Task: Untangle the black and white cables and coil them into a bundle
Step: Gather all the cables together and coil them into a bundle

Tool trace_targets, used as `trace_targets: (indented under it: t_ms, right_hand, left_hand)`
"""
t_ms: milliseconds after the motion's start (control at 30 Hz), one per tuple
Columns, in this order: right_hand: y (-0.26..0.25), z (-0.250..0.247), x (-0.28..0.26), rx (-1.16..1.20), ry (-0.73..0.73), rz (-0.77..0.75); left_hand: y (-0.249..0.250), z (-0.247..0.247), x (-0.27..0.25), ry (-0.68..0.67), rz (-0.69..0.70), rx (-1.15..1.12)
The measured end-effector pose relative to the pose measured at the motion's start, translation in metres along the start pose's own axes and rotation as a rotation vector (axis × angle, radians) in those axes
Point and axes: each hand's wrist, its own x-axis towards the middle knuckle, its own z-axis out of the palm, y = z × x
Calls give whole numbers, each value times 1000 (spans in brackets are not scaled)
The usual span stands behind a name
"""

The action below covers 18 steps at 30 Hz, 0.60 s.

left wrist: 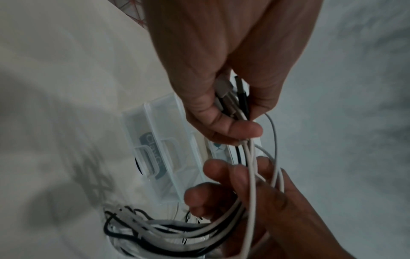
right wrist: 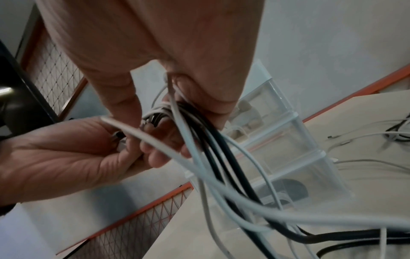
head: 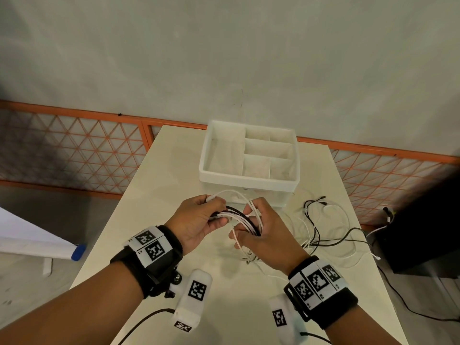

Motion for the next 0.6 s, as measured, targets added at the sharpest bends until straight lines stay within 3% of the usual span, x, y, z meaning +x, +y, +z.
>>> trace_targets:
  t_ms: [133,267,433,600]
  right_hand:
    - [-7,-6,1,198,-54,50]
    - [-9,-3,4,41,-18,57]
    - [-8,-4,4,-75,-37,66]
    - [-9,-9,6,-177,-60,72]
  left_hand:
    - [-1,1,0,-11,40,24]
    - [-2,2,-4,-87,58,94]
    - [0,-1,-11,-266,-19,336]
    - [-5,-4,-15,-310,25,514]
